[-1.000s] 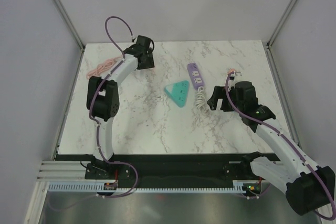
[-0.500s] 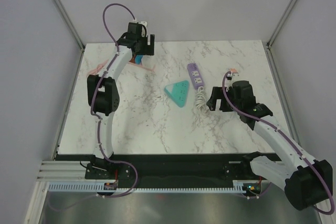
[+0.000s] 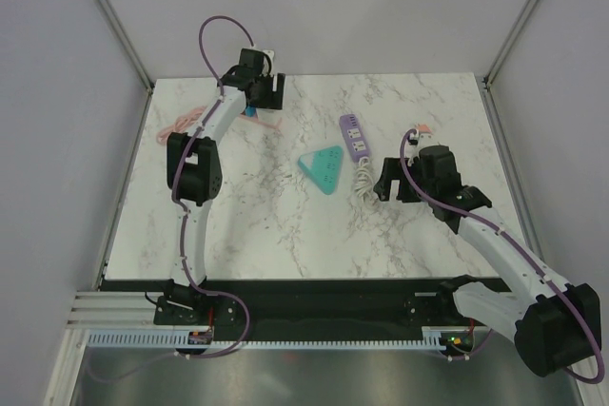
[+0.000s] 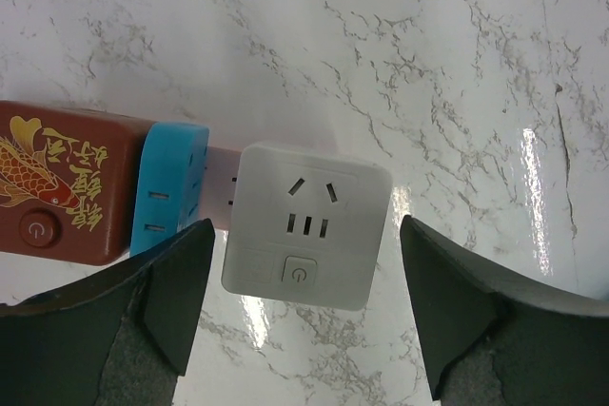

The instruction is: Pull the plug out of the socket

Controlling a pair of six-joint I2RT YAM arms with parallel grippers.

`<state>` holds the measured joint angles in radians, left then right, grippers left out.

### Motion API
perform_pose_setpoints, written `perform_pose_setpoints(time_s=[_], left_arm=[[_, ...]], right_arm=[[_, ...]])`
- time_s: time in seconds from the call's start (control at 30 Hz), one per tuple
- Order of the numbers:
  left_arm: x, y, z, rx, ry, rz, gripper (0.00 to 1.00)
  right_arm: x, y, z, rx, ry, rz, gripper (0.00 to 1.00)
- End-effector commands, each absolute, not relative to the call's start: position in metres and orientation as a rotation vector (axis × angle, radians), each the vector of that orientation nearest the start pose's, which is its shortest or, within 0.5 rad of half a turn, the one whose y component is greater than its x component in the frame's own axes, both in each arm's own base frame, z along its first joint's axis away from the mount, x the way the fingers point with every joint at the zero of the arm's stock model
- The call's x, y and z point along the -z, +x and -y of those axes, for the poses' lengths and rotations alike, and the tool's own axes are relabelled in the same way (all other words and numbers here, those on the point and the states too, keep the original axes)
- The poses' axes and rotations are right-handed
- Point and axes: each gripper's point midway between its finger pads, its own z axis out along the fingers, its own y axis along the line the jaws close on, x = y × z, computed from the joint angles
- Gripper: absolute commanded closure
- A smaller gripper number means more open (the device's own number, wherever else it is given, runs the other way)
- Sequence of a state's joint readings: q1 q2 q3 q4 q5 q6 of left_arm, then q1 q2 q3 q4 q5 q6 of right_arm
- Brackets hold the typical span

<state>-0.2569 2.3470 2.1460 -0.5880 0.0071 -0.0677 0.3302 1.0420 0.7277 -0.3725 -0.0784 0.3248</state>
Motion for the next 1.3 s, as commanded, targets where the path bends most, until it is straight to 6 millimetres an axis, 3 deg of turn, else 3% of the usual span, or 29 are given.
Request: perform_pose_setpoints(time_s=[0.0, 0.23, 0.3, 0.37, 0.4, 0.47, 0.5, 0.53, 0.6, 0.63, 0.77, 0.8, 0.87, 0.9, 0.97, 1.0, 1.03, 1.07, 1.1, 1.17, 1.27], left_arm=[[-0.109, 0.59, 0.162, 0.166, 0.253, -2.325, 0.15], [-0.104, 0.588, 0.161, 0.093, 0.232, -2.335, 0.44], [-0.116, 0.584, 0.159, 0.093, 0.21, -2.326, 0.55], [-0.112, 0.575, 0.152, 0.066, 0.175, -2.352, 0.69], [-0.126, 0.57, 0.148, 0.061, 0.153, -2.339, 0.73], [-0.115, 0.551, 0.141, 0.043, 0.111, -2.396, 0.87], [-0.129, 0.544, 0.139, 0.048, 0.085, -2.384, 0.93], [-0.119, 0.527, 0.135, 0.036, 0.052, -2.429, 0.98], [-0.114, 0.505, 0.134, 0.011, 0.043, -2.459, 0.98], [-0.133, 0.498, 0.137, 0.016, 0.051, -2.432, 0.98], [-0.152, 0.46, 0.156, 0.024, 0.103, -2.461, 0.98], [-0.144, 0.447, 0.16, 0.045, 0.113, -2.5, 0.98], [-0.148, 0.422, 0.161, 0.085, 0.093, -2.528, 0.98], [-0.127, 0.401, 0.157, 0.074, 0.088, -2.59, 0.98], [-0.129, 0.373, 0.16, 0.118, 0.066, -2.604, 0.98], [-0.112, 0.351, 0.157, 0.109, 0.077, -2.652, 0.98], [-0.108, 0.337, 0.163, 0.114, 0.094, -2.665, 0.98], [-0.12, 0.326, 0.165, 0.14, 0.098, -2.636, 0.98], [-0.109, 0.307, 0.163, 0.133, 0.116, -2.67, 0.98], [-0.111, 0.285, 0.172, 0.197, 0.108, -2.672, 0.96], [-0.114, 0.255, 0.178, 0.291, 0.106, -2.656, 0.85]], right_arm=[[-0.156, 0.291, -0.129, -0.451, -0.071, -2.222, 0.02], [-0.156, 0.291, -0.131, -0.464, -0.065, -2.224, 0.02], [-0.154, 0.289, -0.132, -0.474, -0.064, -2.23, 0.02], [-0.153, 0.287, -0.134, -0.488, -0.067, -2.235, 0.02], [-0.152, 0.286, -0.135, -0.497, -0.061, -2.239, 0.02], [-0.152, 0.284, -0.137, -0.519, -0.062, -2.242, 0.02], [-0.151, 0.283, -0.138, -0.527, -0.053, -2.247, 0.02], [-0.152, 0.282, -0.139, -0.536, -0.053, -2.245, 0.02], [-0.154, 0.281, -0.141, -0.554, -0.053, -2.241, 0.02], [-0.157, 0.281, -0.143, -0.564, -0.049, -2.232, 0.02], [-0.16, 0.276, -0.149, -0.592, -0.061, -2.223, 0.02], [-0.161, 0.273, -0.151, -0.601, -0.065, -2.222, 0.02], [-0.16, 0.269, -0.155, -0.617, -0.06, -2.224, 0.02], [-0.162, 0.268, -0.156, -0.621, -0.057, -2.218, 0.02], [-0.16, 0.263, -0.162, -0.638, -0.068, -2.22, 0.02], [-0.159, 0.261, -0.164, -0.643, -0.072, -2.222, 0.02], [-0.159, 0.258, -0.169, -0.648, -0.087, -2.223, 0.02], [-0.158, 0.257, -0.171, -0.649, -0.092, -2.224, 0.02], [-0.156, 0.256, -0.174, -0.651, -0.1, -2.233, 0.02], [-0.155, 0.253, -0.183, -0.65, -0.131, -2.233, 0.02], [-0.149, 0.249, -0.196, -0.648, -0.165, -2.248, 0.02]])
